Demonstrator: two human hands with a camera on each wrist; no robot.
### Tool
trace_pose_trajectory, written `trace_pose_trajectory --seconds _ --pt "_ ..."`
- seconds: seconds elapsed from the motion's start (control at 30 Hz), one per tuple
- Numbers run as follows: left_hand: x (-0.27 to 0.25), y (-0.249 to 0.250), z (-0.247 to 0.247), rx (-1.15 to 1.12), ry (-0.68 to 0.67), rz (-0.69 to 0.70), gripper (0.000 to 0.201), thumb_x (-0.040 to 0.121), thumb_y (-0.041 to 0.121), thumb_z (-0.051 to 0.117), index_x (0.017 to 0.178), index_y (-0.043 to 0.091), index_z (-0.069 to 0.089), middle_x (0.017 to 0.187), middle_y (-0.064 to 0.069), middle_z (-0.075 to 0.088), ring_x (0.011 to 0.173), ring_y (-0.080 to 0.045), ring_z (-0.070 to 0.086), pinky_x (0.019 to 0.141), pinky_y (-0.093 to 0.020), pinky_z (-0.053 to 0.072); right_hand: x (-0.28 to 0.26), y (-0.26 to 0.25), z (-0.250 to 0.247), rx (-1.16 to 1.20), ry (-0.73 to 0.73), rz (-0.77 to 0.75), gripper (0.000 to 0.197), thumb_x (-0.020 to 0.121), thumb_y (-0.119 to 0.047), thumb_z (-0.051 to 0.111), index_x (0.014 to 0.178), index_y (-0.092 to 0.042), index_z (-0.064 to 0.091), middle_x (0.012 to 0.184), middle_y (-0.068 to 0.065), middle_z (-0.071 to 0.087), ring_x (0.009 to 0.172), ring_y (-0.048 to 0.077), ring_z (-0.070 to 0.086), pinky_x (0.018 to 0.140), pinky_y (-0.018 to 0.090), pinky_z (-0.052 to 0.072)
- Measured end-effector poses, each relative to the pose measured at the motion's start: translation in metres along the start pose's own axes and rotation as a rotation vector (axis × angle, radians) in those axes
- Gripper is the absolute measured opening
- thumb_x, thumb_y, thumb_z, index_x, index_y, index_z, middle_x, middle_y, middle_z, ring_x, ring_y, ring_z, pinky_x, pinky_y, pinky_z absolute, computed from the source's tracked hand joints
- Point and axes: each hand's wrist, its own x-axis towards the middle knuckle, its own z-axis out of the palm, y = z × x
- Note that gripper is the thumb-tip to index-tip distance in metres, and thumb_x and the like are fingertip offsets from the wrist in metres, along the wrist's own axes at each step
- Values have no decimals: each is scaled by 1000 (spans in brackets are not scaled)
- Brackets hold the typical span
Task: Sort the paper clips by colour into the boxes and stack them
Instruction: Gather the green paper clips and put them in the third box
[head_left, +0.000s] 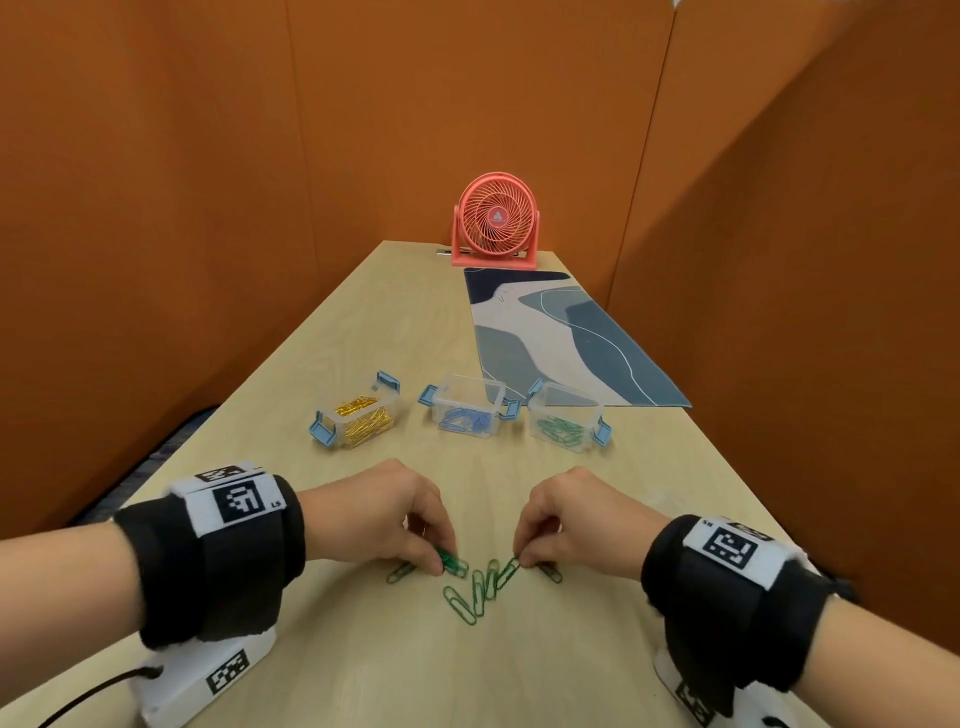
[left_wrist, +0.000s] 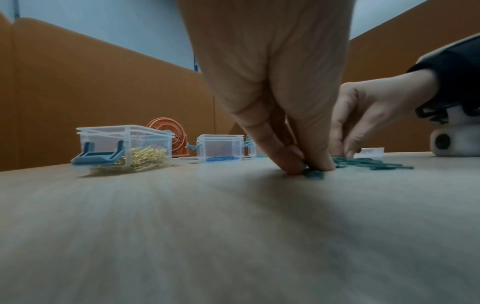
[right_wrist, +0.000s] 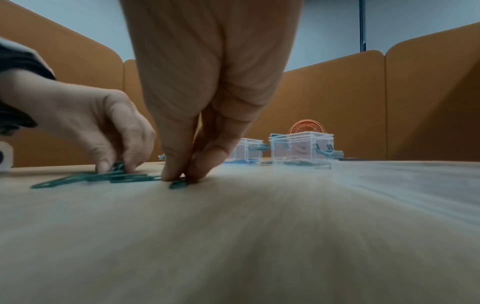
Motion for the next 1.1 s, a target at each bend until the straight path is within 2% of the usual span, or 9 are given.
trace_pose_trajectory --seconds 0.17,0.3,0.43,0.6,0.73,0.8,0.87,1.03,1.1 --pt "5 5 1 93 -74 -35 21 88 35 61 101 19 66 96 5 63 83 -9 56 78 -21 48 -1 -1 1 -12 6 -11 15 84 -25 66 94 -14 72 82 -6 62 65 0 52 61 5 40" --pt "13 1 -11 -73 -99 -125 11 85 35 65 90 25 66 83 11 63 73 -2 55 72 -16 47 -4 -1 0 46 -3 5 39 70 -41 78 104 -25 69 92 -7 61 77 4 53 73 19 47" --pt "45 10 -38 -223 90 -191 12 85 28 67 82 17 67 67 7 60 57 -4 52 61 -15 45 -5 -2 2 51 -81 4 44 65 -31 83 107 -28 70 92 -7 57 78 6 53 77 23 49" --pt "118 36 -67 -188 311 -142 10 82 20 71 80 11 67 65 0 62 53 -8 52 47 -7 42 -2 -1 3 157 -46 20 26 72 -10 77 98 -14 74 86 1 71 64 2 57 63 4 44" --pt "157 46 -68 -105 355 -145 20 82 20 71 96 6 71 82 -11 71 57 -9 57 59 -14 50 -3 4 2 132 35 106 28 68 -19 82 92 -10 72 86 6 72 69 8 61 72 20 53" --pt "157 46 -67 -85 330 -149 28 78 22 75 102 8 70 88 -8 71 62 -12 59 65 -19 51 -5 6 1 126 56 147 26 68 -21 82 89 -8 72 86 6 72 72 12 62 75 26 55" --pt "140 46 -68 -80 265 -123 27 76 20 77 100 12 71 84 -2 69 60 -9 57 57 -15 49 -6 7 1 137 39 161 20 72 -19 79 87 -7 72 86 6 72 66 9 59 75 25 54" --pt "57 31 -61 -43 -227 -188 26 65 23 84 89 21 74 79 3 71 63 -8 59 58 -17 47 -7 7 3 89 -30 163 21 79 -27 72 90 -9 69 87 1 69 62 2 51 61 13 42" --pt "27 21 -48 -21 -310 -227 28 64 26 85 89 24 73 78 9 71 65 -8 61 60 -15 47 -10 6 2 110 -6 176 30 71 -33 79 89 -11 68 82 -4 64 66 4 51 61 14 43"
